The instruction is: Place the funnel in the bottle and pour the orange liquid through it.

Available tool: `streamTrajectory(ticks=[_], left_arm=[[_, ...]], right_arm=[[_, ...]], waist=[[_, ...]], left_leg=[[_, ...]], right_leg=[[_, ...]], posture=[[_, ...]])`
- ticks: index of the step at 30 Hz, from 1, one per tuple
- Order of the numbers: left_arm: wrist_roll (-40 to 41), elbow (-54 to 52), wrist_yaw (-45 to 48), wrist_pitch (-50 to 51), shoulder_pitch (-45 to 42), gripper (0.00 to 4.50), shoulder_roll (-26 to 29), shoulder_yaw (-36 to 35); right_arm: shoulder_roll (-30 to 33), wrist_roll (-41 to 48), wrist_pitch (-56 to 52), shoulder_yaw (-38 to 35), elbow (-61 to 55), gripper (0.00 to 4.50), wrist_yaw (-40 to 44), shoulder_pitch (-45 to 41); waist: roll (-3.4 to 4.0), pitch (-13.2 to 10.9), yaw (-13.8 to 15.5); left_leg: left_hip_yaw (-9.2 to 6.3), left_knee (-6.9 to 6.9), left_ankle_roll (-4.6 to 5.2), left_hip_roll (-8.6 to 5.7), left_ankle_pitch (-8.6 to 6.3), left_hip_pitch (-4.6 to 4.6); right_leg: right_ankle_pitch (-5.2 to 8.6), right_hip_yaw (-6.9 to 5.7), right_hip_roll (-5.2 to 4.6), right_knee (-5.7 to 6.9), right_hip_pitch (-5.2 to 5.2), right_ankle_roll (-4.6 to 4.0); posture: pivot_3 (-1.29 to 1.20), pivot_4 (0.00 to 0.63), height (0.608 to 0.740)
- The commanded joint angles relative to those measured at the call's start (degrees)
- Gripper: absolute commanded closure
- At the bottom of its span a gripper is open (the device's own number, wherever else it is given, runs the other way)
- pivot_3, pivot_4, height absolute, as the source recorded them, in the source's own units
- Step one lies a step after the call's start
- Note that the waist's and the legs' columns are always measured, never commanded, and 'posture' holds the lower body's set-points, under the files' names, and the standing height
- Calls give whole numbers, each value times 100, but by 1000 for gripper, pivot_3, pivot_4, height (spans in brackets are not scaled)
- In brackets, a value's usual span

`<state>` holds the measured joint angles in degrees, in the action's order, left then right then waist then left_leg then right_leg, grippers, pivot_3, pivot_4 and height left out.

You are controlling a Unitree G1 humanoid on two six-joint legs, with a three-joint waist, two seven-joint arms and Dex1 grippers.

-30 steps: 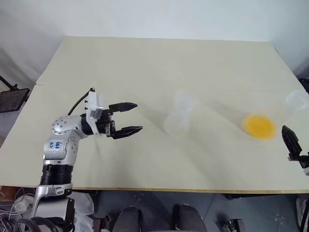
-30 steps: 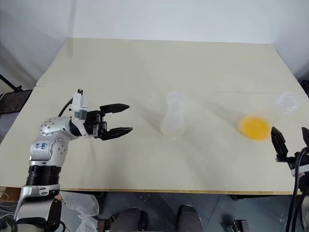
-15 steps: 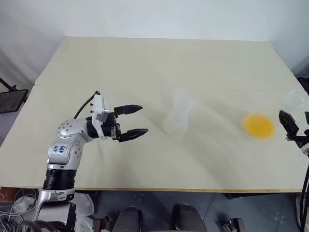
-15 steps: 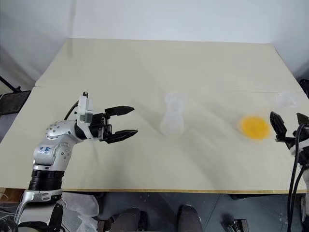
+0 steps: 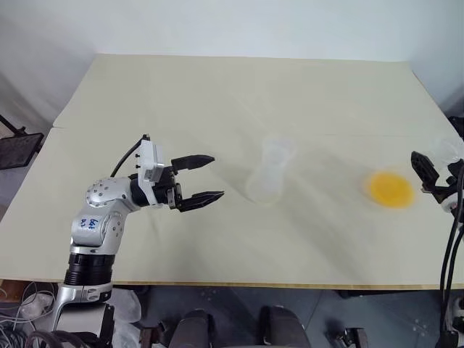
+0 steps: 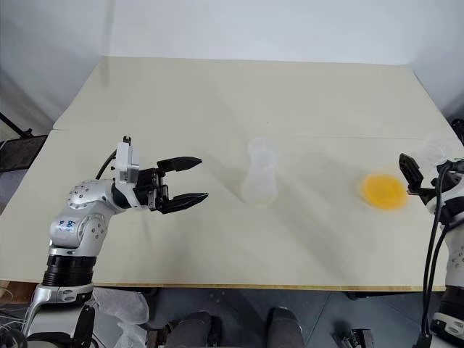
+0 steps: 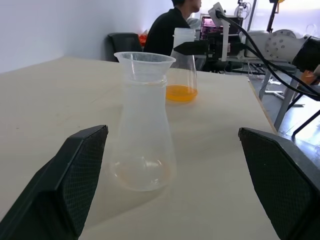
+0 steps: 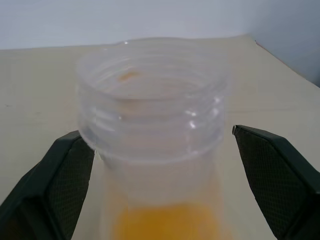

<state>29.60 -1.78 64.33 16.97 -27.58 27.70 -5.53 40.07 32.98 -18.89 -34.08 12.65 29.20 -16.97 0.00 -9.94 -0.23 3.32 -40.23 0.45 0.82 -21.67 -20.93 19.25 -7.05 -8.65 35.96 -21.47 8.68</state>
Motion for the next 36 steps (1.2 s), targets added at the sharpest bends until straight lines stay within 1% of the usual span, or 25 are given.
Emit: streamTrajectory(ticks=[1, 6, 9, 12, 13, 14, 19, 25, 28, 32, 36], left_arm=[[141, -221, -21, -67, -50, 60, 22, -22], [152, -295, -60, -64, 19, 60, 20, -22], [157, -324, -84, -63, 53, 0, 24, -27], [156, -342, -102, -62, 71, 0, 24, -30], [157, -345, -109, -62, 73, 0, 22, -32], [156, -348, -116, -62, 75, 0, 22, -32], [147, -345, -136, -66, 82, 0, 24, -27], [138, -318, -140, -75, 65, 0, 31, -28], [122, -271, -132, -92, 43, 0, 24, -16], [97, -205, -132, -126, 5, 0, -20, 28], [90, -164, -138, -150, -30, 0, -44, 63]], right_arm=[[187, -71, 249, -71, 210, 0, 152, -227], [163, -131, 382, -32, 461, 0, 326, -441], [128, -160, 495, -32, 545, 641, 386, -536], [108, -182, 585, -30, 604, 1559, 429, -581], [97, -182, 621, -37, 614, 1946, 444, -592], [92, -186, 637, -43, 618, 2023, 453, -598], [105, -188, 724, -1, 571, 2021, 610, -569], [22, -54, 567, 274, -427, 2021, 643, -592], [179, -641, 784, 932, -1002, 2021, 678, -687], [360, -1284, 575, 1777, -1660, 2021, 601, -1046], [413, -1780, 520, 2218, -1891, 2021, 465, -1308]], waist=[[0, 0, 8], [0, 0, 6], [0, 0, -1], [0, 0, 0], [0, 0, 1], [0, 0, 5], [0, 0, 3], [5, -3, 0], [5, -3, -13], [8, -4, -13], [7, -5, 25]], left_leg=[[2, 0, 0, 0, 0, 0], [-2, 0, 0, 0, 0, -3], [-1, 1, 0, 1, 0, -3], [-1, 0, 0, 1, 0, -3], [-1, 0, 0, 1, 0, -3], [-2, 0, 0, 1, 0, -3], [-2, 0, 0, 1, 0, -4], [-2, 0, 0, 2, 0, -4], [-2, 0, 0, 4, 0, -4], [-6, 0, 0, 3, 0, -4], [-29, -5, 0, -1, 0, -16]], right_leg=[[0, 1, -1, -1, 0, 0], [0, -2, -1, -1, -1, 0], [0, -2, 0, -1, -1, 0], [0, -2, 0, -1, -1, 0], [0, -2, 0, -1, -1, 0], [0, -2, 0, -1, -1, 0], [0, -3, 0, -2, -1, 0], [0, -2, 0, -2, -3, 0], [0, -2, 1, -1, -4, 0], [0, 1, 0, -1, -8, 0], [0, -13, -1, -1, -8, 0]], posture=[[0, 150, 740], [0, 150, 740], [0, 150, 740], [0, 150, 740], [0, 150, 740], [0, 150, 740], [0, 150, 740], [0, 150, 740], [0, 150, 740], [0, 150, 740], [0, 150, 740]])
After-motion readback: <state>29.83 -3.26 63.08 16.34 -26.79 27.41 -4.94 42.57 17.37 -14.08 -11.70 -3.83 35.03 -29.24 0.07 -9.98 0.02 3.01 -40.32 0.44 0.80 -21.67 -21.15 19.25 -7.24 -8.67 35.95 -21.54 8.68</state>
